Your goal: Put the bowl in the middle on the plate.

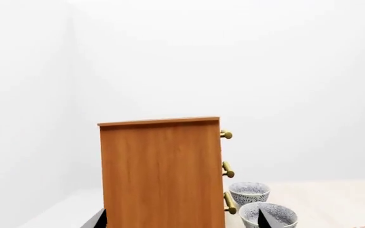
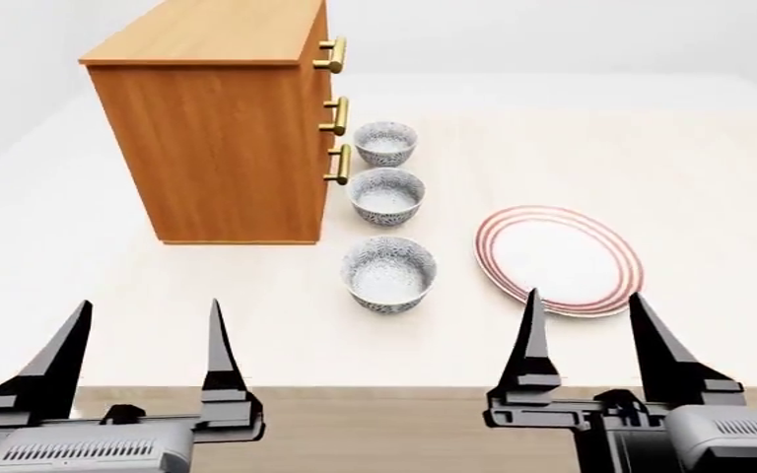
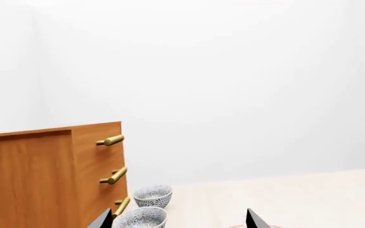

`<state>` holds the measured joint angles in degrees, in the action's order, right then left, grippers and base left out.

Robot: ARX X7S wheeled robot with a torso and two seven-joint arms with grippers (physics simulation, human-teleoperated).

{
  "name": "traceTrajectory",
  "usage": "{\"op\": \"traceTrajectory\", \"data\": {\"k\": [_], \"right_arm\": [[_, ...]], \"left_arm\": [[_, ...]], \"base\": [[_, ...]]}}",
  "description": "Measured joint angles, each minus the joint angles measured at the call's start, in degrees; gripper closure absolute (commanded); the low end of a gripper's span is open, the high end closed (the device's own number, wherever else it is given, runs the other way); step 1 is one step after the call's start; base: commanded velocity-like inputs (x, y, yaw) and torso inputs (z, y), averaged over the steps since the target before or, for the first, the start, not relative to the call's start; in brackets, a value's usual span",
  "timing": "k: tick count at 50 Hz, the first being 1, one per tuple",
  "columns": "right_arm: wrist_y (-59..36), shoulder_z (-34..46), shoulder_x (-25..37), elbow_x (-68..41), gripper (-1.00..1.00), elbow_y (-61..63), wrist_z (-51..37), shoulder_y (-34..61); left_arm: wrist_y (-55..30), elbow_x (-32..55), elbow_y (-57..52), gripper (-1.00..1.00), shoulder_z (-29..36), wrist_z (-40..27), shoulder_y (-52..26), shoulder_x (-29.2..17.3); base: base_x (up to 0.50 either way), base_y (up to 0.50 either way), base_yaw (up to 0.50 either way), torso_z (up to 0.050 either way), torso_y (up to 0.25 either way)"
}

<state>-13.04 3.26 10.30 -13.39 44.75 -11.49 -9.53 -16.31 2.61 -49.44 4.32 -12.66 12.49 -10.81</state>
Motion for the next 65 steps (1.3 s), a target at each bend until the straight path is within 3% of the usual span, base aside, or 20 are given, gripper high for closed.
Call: {"op": "traceTrajectory", "data": {"k": [37,51,65], "right_arm": [[1.00,1.72,1.76,-0.52,-1.00,-0.46,-1.03,-0.07],[1.90,2.19,2.23,-0.48,-1.00,-0.75,-1.43,-0.07],[2.29,2.64,2.90,-0.95,-1.00,-0.97,-1.90,0.00]], "left_arm": [[0.34,0.84,-0.20,-1.00,1.50,-1.28,0.09,-1.47],[0.18,1.13,-0.50,-1.00,1.96,-1.75,0.04,-2.00],[0.33,1.40,-0.51,-1.00,2.42,-2.20,0.04,-2.50]], "base": [[0.50,0.00,0.00,0.000,0.000],[0.00,0.00,0.00,0.000,0.000],[0.00,-0.29,0.00,0.000,0.000]]}}
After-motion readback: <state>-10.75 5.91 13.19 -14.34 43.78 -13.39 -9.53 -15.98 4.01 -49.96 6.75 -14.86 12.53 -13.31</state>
